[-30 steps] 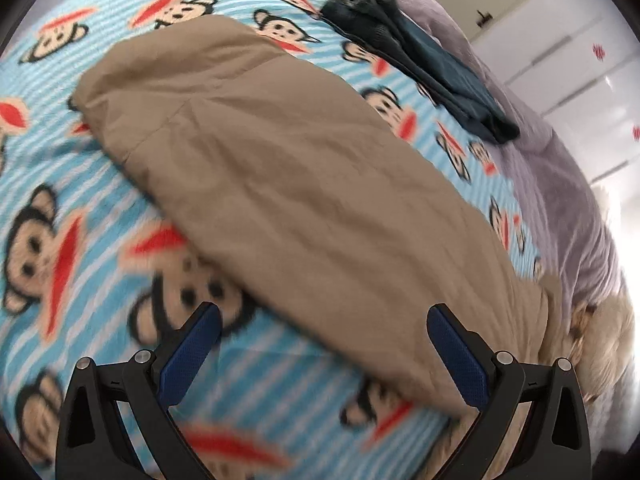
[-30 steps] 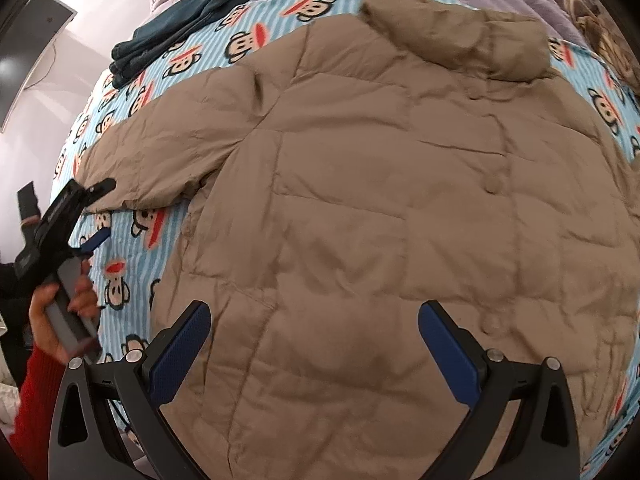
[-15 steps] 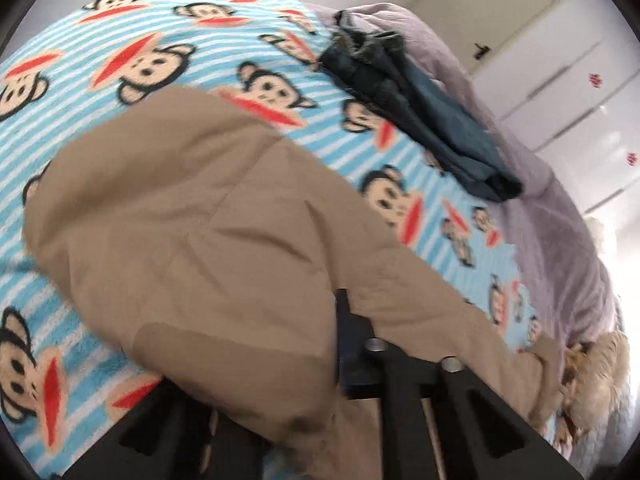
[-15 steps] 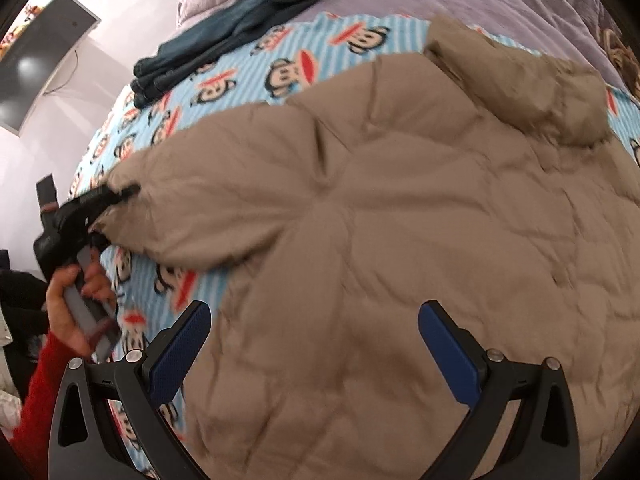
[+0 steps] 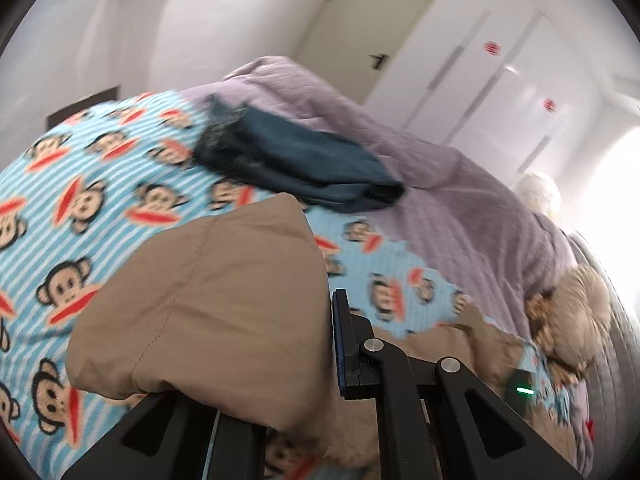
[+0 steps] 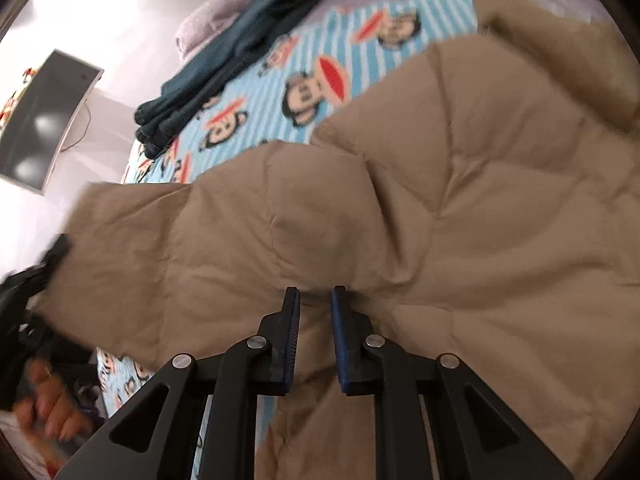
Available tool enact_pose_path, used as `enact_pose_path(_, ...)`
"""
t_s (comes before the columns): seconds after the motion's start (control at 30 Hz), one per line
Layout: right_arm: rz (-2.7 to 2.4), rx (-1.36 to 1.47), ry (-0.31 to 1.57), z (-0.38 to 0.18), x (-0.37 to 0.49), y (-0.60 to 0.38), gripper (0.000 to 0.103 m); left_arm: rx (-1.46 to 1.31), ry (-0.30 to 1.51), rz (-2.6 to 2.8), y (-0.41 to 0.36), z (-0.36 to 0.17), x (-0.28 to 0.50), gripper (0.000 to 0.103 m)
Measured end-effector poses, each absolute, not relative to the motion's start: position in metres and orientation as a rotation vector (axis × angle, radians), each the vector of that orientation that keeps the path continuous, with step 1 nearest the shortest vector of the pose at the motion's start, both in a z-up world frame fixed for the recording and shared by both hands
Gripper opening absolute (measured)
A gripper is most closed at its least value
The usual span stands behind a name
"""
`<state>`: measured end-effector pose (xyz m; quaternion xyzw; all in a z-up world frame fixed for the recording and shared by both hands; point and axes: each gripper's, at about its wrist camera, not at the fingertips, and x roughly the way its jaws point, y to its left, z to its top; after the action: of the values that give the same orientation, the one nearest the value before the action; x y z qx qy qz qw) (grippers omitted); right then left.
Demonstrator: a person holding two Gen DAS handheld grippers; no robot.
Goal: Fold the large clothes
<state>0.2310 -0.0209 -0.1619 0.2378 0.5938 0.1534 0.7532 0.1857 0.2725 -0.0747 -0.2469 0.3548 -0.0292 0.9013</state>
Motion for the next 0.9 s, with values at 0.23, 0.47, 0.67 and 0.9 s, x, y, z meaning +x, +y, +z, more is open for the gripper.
enact_pose_path(0.23, 0.408, 0.548, 1.35, -0.184, 0.24, -0.012, 0.015, -0.398, 0.736, -0.281, 0.178, -0.044, 0.191, 0.012)
enact_pose_path(0.47, 0.275, 0.509, 1.299, -0.151, 0.208, -0.091, 0.018, -0.242, 0.816, -0.504, 0.057, -0.052, 0.201, 0.012)
enact_pose_path(0.67, -0.011, 0.494, 1.263, -0.138, 0.167, -0.204, 0.019, 0.059, 0.923, -0.531, -0.057, -0.102, 0.197, 0.013)
enact_pose_path(0.9, -0.14, 0.515, 1.266, -0.143, 0.146, -0.269, 0.019, 0.239, 1.021, -0.507, -0.099, -0.146, 0.177, 0.061)
